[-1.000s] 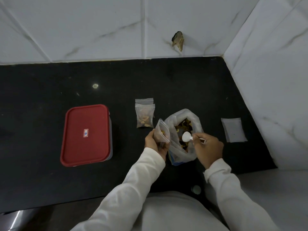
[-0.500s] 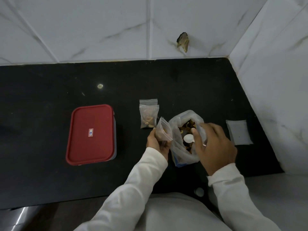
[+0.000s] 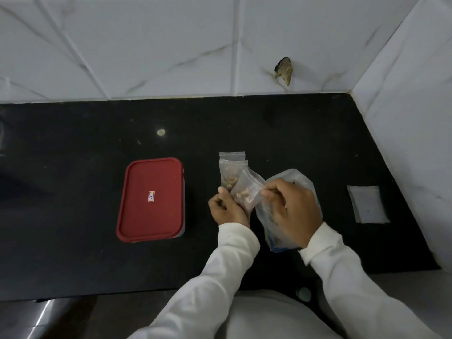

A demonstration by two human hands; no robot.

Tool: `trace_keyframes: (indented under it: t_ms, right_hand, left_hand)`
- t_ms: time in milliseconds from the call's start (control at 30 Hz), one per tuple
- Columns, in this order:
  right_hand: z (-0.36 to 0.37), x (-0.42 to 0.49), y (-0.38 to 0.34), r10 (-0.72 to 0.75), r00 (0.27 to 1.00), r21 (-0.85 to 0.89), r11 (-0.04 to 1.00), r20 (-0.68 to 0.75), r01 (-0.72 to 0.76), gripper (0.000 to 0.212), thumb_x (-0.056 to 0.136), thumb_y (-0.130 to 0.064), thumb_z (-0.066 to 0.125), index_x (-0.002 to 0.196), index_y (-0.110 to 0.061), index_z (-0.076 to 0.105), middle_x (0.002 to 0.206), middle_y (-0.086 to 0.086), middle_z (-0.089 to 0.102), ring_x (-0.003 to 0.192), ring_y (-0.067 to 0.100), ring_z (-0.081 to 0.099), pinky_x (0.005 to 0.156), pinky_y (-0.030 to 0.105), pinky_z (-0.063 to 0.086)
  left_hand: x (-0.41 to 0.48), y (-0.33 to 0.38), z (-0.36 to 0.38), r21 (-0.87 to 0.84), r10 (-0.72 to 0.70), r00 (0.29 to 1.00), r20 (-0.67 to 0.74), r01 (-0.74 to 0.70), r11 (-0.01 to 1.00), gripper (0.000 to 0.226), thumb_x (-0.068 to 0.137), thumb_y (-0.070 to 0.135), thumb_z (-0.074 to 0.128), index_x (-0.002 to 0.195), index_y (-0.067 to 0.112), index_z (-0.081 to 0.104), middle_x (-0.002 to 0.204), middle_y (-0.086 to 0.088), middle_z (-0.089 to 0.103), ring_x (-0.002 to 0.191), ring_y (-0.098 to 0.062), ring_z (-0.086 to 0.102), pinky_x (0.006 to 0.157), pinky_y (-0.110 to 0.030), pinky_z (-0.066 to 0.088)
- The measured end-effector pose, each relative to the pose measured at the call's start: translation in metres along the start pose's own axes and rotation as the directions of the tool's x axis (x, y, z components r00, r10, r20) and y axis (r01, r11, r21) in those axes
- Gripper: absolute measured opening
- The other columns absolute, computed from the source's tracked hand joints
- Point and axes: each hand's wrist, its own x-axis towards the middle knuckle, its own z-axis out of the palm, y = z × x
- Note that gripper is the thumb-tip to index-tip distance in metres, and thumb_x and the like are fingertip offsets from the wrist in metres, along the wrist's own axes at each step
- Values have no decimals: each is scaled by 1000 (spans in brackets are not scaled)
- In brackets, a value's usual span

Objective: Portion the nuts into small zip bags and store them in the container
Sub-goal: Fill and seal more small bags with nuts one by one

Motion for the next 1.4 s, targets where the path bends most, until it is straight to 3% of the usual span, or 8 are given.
trace_keyframes:
  t_ms: [100,167,300,467,733,1000,1267,1400]
  right_hand:
    - [-12,12,-11,-8,1000,71,997,-15,9,10,94,-14,53,87,-11,60,72,-6,58,67,5,56,61,13,45]
    - [-20,20,-12,-76,995,97,993,64,70,13,96,-15,49,89,-11,60,73,-3,59,70,7,57,63,18,48]
    - [-30,32,-2,-169,962,53,986,215,161,13,95,-9,50,90,-18,58,77,-6,59,69,10,60,63,36,53]
    - [-33,38,1,-116,965,103,990,234,94,10,96,-15,53,95,-19,62,86,-8,62,81,3,62,74,28,55]
    - [-13,21,-4,286,949,416,852,137,-317,22,91,-26,64,113,-22,61,97,-7,70,93,3,67,78,21,56]
    - [9,9,-8,525,828,569,627,197,-532,17,93,-27,62,97,-13,69,90,-1,72,86,7,69,71,17,55]
    - [18,15,-13,625,770,337,704,126,-626,14,96,-25,55,84,-29,61,84,-10,64,82,4,61,68,17,45]
    - [22,12,-19,593,795,412,697,128,-587,9,94,-23,60,87,-27,64,86,-10,66,85,2,63,70,16,48]
  left_hand:
    - [-6,15,-6,84,230,970,81,-237,968,18,99,30,53,88,16,53,80,3,59,74,-3,60,75,-25,47]
    - [0,22,-13,108,283,921,267,-320,941,23,99,38,51,95,16,57,89,-3,63,85,-14,64,83,-34,52]
    - [12,44,-20,123,220,672,707,-423,898,34,94,46,56,106,16,66,103,-6,70,102,-24,67,88,-41,55]
    - [9,64,-17,133,222,572,790,-512,849,6,93,12,60,93,13,66,84,8,73,85,-8,70,72,-20,54]
    - [5,60,-19,200,299,617,728,-608,768,6,92,17,65,94,14,69,89,-1,73,85,-11,71,74,-22,56]
    - [-3,53,-22,224,201,755,624,-419,880,4,88,14,70,89,10,71,78,0,75,74,-9,72,62,-17,54]
    - [-5,44,-23,321,132,776,617,-401,858,10,85,21,74,92,15,74,85,2,76,80,-8,72,63,-19,56]
    - [3,44,-26,369,145,780,608,-440,819,14,83,25,76,95,19,76,89,4,76,86,-9,72,73,-24,58]
